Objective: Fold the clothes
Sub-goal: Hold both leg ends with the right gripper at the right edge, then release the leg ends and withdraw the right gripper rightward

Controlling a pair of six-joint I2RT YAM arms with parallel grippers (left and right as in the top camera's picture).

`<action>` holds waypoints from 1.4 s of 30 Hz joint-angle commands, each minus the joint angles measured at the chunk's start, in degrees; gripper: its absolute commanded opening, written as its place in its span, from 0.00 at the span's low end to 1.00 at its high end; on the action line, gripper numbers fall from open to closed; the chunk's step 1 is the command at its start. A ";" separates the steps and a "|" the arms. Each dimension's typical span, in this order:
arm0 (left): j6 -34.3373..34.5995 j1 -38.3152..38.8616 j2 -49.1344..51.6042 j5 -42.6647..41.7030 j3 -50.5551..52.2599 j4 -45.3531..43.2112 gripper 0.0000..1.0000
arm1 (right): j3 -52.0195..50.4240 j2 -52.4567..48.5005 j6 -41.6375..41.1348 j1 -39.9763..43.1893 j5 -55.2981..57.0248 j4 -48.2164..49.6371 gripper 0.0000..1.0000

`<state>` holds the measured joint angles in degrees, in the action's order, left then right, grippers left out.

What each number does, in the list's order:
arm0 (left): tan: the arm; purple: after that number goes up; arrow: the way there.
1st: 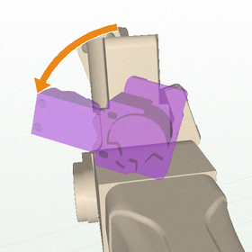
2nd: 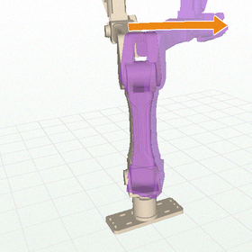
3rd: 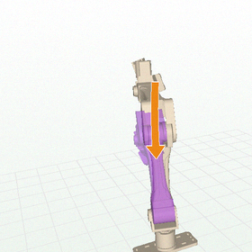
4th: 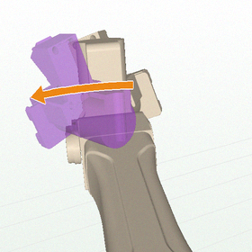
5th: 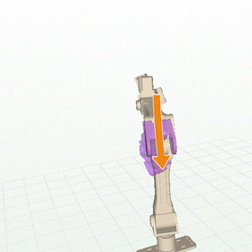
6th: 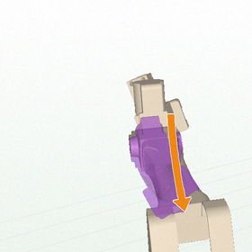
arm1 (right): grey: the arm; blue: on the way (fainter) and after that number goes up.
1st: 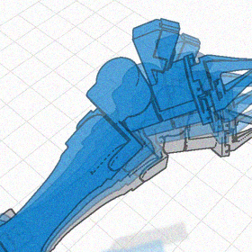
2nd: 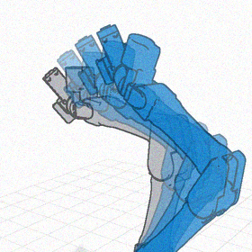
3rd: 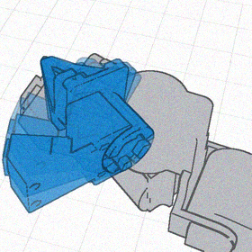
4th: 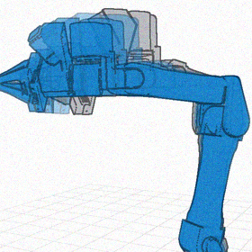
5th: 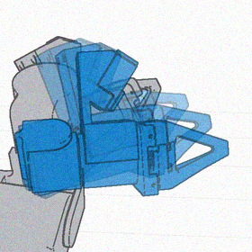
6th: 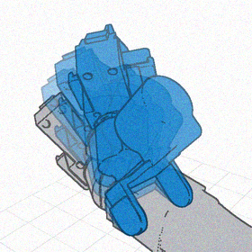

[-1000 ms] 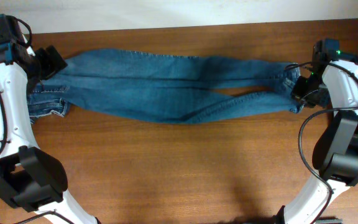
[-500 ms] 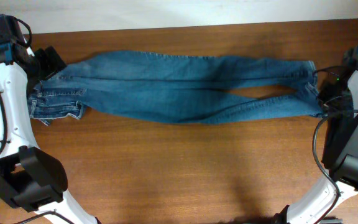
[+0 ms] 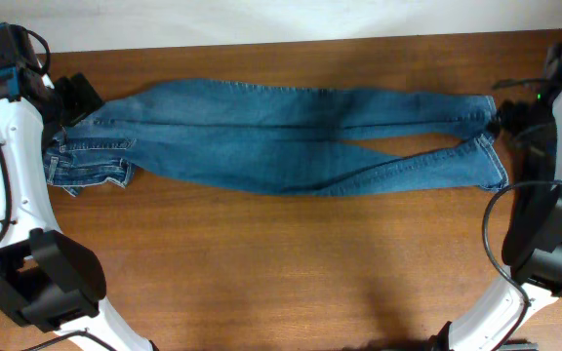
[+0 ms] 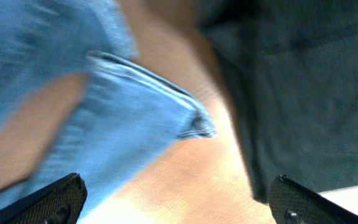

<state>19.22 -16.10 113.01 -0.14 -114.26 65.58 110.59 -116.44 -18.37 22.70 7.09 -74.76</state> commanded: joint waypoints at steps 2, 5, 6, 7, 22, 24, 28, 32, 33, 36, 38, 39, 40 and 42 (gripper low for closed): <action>-0.90 -0.09 -0.20 0.55 -0.22 0.13 0.99 | 3.43 1.62 2.93 -3.58 -10.86 -0.52 0.98; -0.90 -0.09 -0.20 0.55 -0.20 0.48 0.99 | 1.25 0.98 2.97 -5.68 -11.85 -0.37 0.94; -0.90 -0.09 -0.20 0.55 -0.17 0.48 0.99 | -0.66 0.59 3.17 -6.91 -11.82 0.48 0.83; -0.90 -0.09 -0.20 0.55 -0.17 0.48 0.99 | -2.64 0.24 4.83 -7.98 -11.87 2.05 0.81; -0.87 -0.09 -0.20 0.52 -0.17 0.90 0.99 | -7.26 -6.34 -12.87 -5.64 1.11 15.76 0.87; -0.90 -0.09 -0.20 0.48 -0.17 0.98 0.99 | -7.26 -9.11 -13.94 -5.03 1.38 17.22 0.87; -0.87 -0.09 -0.20 0.35 -0.17 1.38 0.99 | -7.26 -12.17 -15.61 -3.41 1.53 19.52 0.87; -0.87 -0.09 -0.20 0.35 -0.17 1.25 0.99 | -7.26 -12.57 -15.56 -2.32 1.11 21.55 0.82; -0.87 -0.09 -0.20 0.35 -0.17 1.18 0.99 | -7.26 -12.57 -15.54 -2.32 1.11 21.73 0.80; -0.85 -0.09 -0.20 0.35 -0.17 1.09 0.99 | -7.26 -12.96 -15.56 -2.43 1.11 22.27 0.75; -0.87 -0.09 -0.20 0.35 -0.17 1.09 0.99 | -7.26 -14.01 -15.56 -2.40 1.11 22.56 0.75; -0.87 -0.09 -0.20 0.35 -0.17 1.09 0.99 | -7.26 -14.25 -15.56 -2.40 1.11 22.51 0.75; -0.87 -0.09 -0.20 0.35 -0.17 1.09 0.99 | -7.26 -14.49 -15.56 -2.43 1.14 22.51 0.75; -0.87 -0.09 -0.20 0.37 -0.17 1.09 0.99 | -7.26 -14.80 -15.56 -2.43 1.14 22.49 0.75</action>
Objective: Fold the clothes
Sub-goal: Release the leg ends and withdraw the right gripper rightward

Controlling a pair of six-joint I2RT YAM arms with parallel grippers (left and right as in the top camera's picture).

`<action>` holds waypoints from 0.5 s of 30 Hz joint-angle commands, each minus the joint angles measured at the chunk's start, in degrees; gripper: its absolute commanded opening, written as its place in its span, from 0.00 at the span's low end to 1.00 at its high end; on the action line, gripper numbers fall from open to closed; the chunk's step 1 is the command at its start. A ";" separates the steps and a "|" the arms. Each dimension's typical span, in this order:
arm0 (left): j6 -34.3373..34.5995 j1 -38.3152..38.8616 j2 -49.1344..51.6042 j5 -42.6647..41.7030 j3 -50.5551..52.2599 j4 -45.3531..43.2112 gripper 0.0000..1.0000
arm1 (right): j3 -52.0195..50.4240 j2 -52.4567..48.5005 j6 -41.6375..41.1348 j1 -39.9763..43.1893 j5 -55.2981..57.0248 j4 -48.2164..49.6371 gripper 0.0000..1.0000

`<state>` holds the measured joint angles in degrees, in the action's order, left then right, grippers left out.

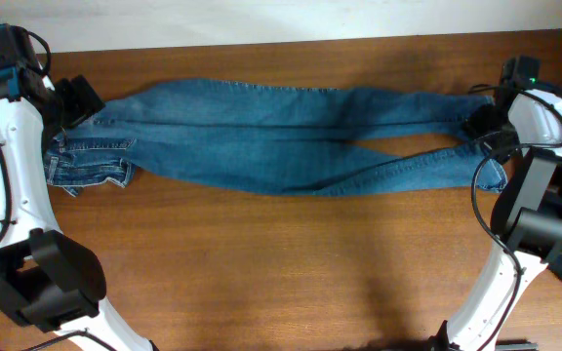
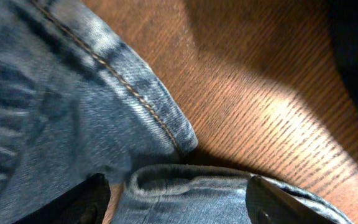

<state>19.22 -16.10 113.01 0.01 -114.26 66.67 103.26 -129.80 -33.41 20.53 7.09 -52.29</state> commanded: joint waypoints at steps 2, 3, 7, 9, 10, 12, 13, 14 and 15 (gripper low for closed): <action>-0.87 -0.09 -0.20 0.22 -0.17 0.00 0.99 | 0.07 -1.46 -0.52 -0.26 1.14 0.02 0.68; -0.87 -0.09 -0.20 0.22 -0.17 0.00 0.99 | 0.07 -1.46 -0.52 -0.24 1.14 0.00 0.64; -0.87 -0.09 -0.20 0.22 -0.17 0.00 0.99 | 0.13 -1.46 -0.52 -0.20 1.36 -1.03 0.33; -0.87 -0.09 -0.20 0.22 -0.17 0.00 0.99 | 0.79 -1.44 -0.52 -0.20 1.31 -2.05 0.23; -0.87 -0.09 -0.20 0.22 -0.17 0.00 0.99 | 1.33 -1.42 -0.52 -0.20 1.33 -2.89 0.18; -0.87 -0.09 -0.20 0.22 -0.17 0.00 0.99 | 3.52 -1.40 -0.52 -0.20 1.36 -5.64 0.07; -0.87 -0.09 -0.20 0.22 -0.17 0.00 1.00 | 5.42 -1.40 -0.52 -0.20 1.38 -7.87 0.04; -0.87 -0.09 -0.20 0.22 -0.17 0.00 0.99 | 6.80 -1.40 -0.52 -0.20 1.38 -9.35 0.04; -0.87 -0.09 -0.20 0.22 -0.17 0.00 0.99 | 8.59 -1.38 -0.52 -0.20 1.38 -11.26 0.04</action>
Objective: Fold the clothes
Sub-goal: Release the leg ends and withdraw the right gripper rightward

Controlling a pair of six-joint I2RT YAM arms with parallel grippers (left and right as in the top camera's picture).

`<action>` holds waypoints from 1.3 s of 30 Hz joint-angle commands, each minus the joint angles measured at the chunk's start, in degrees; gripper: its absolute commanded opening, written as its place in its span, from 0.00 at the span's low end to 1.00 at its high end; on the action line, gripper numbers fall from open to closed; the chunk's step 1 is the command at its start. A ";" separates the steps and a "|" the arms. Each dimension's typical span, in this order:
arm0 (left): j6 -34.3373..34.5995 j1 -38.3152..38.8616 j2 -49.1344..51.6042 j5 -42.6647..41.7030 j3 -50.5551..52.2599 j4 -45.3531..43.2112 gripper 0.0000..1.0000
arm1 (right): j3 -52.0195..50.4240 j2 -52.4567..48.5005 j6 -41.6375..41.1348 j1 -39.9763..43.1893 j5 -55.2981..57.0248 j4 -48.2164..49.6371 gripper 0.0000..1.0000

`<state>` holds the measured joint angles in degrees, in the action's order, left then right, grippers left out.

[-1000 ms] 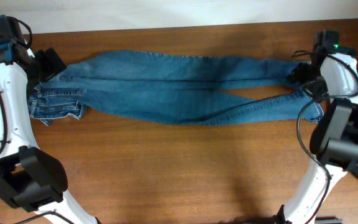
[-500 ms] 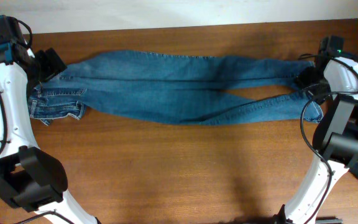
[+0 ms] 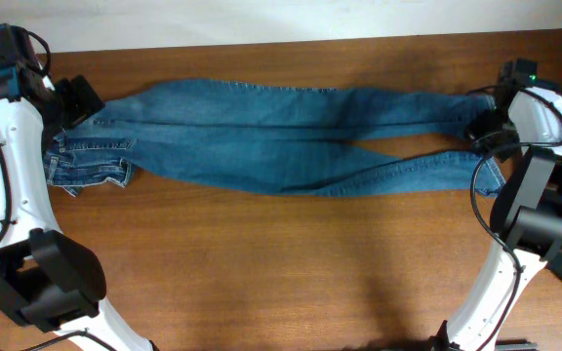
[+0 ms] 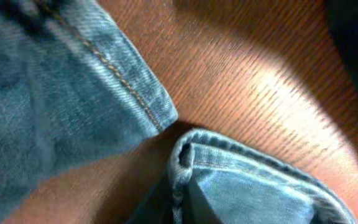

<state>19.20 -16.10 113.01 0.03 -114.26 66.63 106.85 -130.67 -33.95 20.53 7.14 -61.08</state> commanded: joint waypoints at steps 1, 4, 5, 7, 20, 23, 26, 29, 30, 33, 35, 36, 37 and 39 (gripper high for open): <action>-0.85 -0.09 -0.20 0.20 -0.17 0.04 0.99 | 6.73 -0.50 0.02 -0.20 1.31 -4.35 0.04; -0.85 -0.09 -0.20 0.22 -0.17 0.02 0.99 | 15.17 -0.42 0.02 -0.20 1.29 -14.23 0.04; -0.85 -0.09 -0.20 0.22 -0.17 -0.02 1.00 | 17.38 -0.42 0.04 -0.20 1.29 -16.90 0.04; -0.85 -0.09 -0.20 0.20 -0.17 -0.20 0.99 | 21.94 -0.39 0.28 -0.20 1.29 -22.43 0.04; -0.85 -0.09 -0.20 0.20 -0.17 -0.15 0.99 | 34.80 0.76 8.24 0.74 -11.06 -34.49 0.04; -0.85 -0.09 -0.20 0.20 -0.17 -0.15 0.99 | 34.51 0.79 8.90 3.43 -9.75 -36.28 0.04; -0.85 -0.09 -0.20 0.17 -0.17 -0.42 0.99 | 34.42 0.79 12.13 5.05 -10.95 -36.28 0.04; -0.83 -0.09 -0.20 0.17 -0.17 -0.57 0.99 | 34.25 0.79 12.94 4.98 -5.62 -36.28 0.04; -0.85 -0.09 -0.20 0.17 -0.17 -0.55 0.99 | 34.14 0.83 12.94 4.96 -4.48 -36.28 0.04; -0.85 -0.09 -0.20 0.17 -0.17 -0.55 0.99 | 32.48 2.23 12.98 4.94 -1.84 -36.28 0.12; -0.85 -0.09 -0.20 0.20 -0.17 -0.52 0.99 | 28.24 5.05 13.66 4.96 0.24 -36.28 0.15; -0.85 -0.09 -0.20 0.20 -0.17 -0.59 0.99 | 24.98 7.02 13.86 4.98 0.22 -36.28 0.15; -0.85 -0.09 -0.20 0.17 -0.17 -0.61 0.99 | 23.56 7.87 13.86 4.98 0.20 -36.28 0.15; -0.85 -0.09 -0.20 0.20 -0.17 -0.87 0.99 | 18.88 11.37 13.94 4.96 0.17 -36.28 0.15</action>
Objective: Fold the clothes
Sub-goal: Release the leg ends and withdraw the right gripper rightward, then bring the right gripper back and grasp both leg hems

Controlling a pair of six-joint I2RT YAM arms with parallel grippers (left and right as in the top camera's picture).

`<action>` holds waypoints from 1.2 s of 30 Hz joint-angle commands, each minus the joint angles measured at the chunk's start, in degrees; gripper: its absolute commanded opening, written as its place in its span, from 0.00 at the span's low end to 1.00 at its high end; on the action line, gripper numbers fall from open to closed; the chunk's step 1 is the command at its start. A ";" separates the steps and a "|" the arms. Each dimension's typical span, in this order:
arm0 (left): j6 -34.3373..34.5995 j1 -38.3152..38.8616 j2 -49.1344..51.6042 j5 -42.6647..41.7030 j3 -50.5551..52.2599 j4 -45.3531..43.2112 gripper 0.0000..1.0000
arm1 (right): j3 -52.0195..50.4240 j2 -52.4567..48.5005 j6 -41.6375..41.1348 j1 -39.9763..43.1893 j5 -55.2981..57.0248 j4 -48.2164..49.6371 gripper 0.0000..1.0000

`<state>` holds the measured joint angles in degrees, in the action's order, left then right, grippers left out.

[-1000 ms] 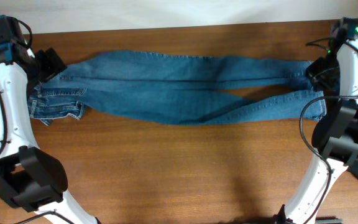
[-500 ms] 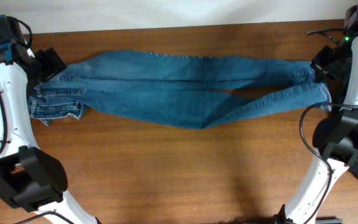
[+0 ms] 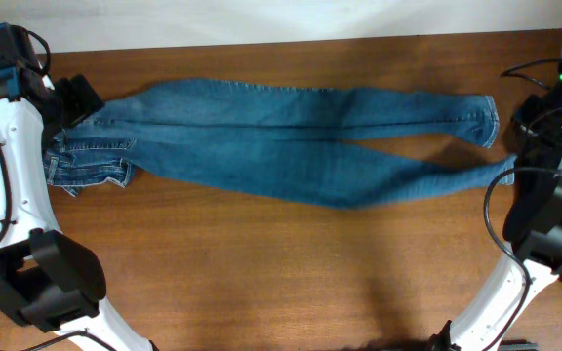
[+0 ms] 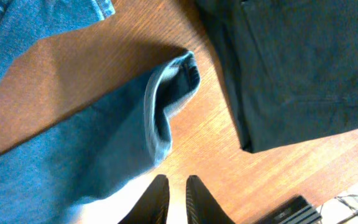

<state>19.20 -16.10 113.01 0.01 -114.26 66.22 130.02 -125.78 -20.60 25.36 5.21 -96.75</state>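
Note:
Blue jeans [image 3: 291, 146] lie stretched across the table, waist to the left and both legs running right. The upper leg ends in a flat hem [image 3: 486, 115]. The lower leg [image 3: 437, 177] is pulled out straight to the right edge, where my right gripper [image 4: 177, 186] is shut on its end. That leg's curled cuff [image 4: 169, 87] shows just ahead of the fingers. My left gripper [image 3: 71, 102] sits on the waistband at the far left. Its jaws do not show from above.
A bunched part of the waist [image 3: 86, 171] lies below the left gripper. Something dark [image 4: 291, 62] lies on the table beyond the cuff, at the right edge. My right arm's base [image 3: 554, 229] stands at the right, and the left arm's base [image 3: 47, 283] at the front left.
My right gripper has moved from beside the upper leg's hem out to the right edge, now shut on the lower leg's end. That leg lies straighter and reaches farther right. The left arm is unchanged.
At first my right gripper was open near the leg ends at the right. It then stood open low over the two hems, close to the lower cuff. Now it is shut on the lower leg and has drawn it rightward. The left gripper stayed at the waistband throughout.

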 commanded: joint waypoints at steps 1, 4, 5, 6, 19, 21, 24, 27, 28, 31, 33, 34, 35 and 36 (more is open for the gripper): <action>-0.85 -0.09 -0.20 0.22 -0.17 -0.46 0.99 | -5.95 8.00 0.87 0.11 2.14 -0.61 0.15; -0.85 -0.09 -0.20 0.22 -0.17 -0.46 1.00 | -8.87 12.39 0.98 0.07 1.90 -0.61 0.16; -0.85 -0.09 -0.20 0.22 -0.17 -0.46 0.99 | -9.57 14.12 2.19 0.04 0.96 -0.61 0.16; -0.85 -0.09 -0.20 0.22 -0.17 -0.44 0.99 | -10.25 16.41 3.93 0.04 -0.44 -0.61 0.19; -0.90 -0.22 -0.20 0.46 -0.17 0.98 0.99 | -14.25 33.07 7.28 0.13 -1.97 -0.59 0.82; -0.90 -0.22 -0.20 0.46 -0.17 1.86 0.99 | -14.25 32.98 6.62 0.15 -1.99 -0.26 0.89; -0.90 -0.22 -0.20 0.46 -0.17 2.43 0.99 | -14.25 32.61 6.64 0.15 -4.87 2.32 0.95; -0.87 -0.22 -0.20 1.38 -0.17 3.50 0.99 | -14.32 32.41 6.62 0.15 -6.64 6.03 0.99; -0.90 -0.20 -0.20 2.03 -0.17 3.80 0.99 | -14.36 32.41 6.62 0.15 -7.15 7.17 0.99; -0.87 -0.22 -0.20 6.23 -0.15 5.70 0.99 | -14.43 31.58 5.70 0.15 -9.60 10.60 0.99; -0.87 -0.22 -0.20 7.37 -0.17 6.40 0.99 | -14.43 30.62 3.17 0.15 -9.55 11.47 0.99; -0.87 -0.22 -0.20 7.37 -0.15 6.49 0.99 | -14.43 30.03 2.25 0.15 -9.55 11.78 0.99; -0.85 -0.22 -0.20 7.37 -0.17 6.56 0.99 | -14.53 28.83 0.33 0.15 -9.57 12.31 0.99; -0.85 -0.22 -0.20 7.37 -0.15 6.56 0.99 | -14.78 27.96 -0.76 0.15 -9.84 12.81 0.99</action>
<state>19.03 -16.10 113.01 5.39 -114.26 72.66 115.92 -95.11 -16.78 25.36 -3.22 -84.95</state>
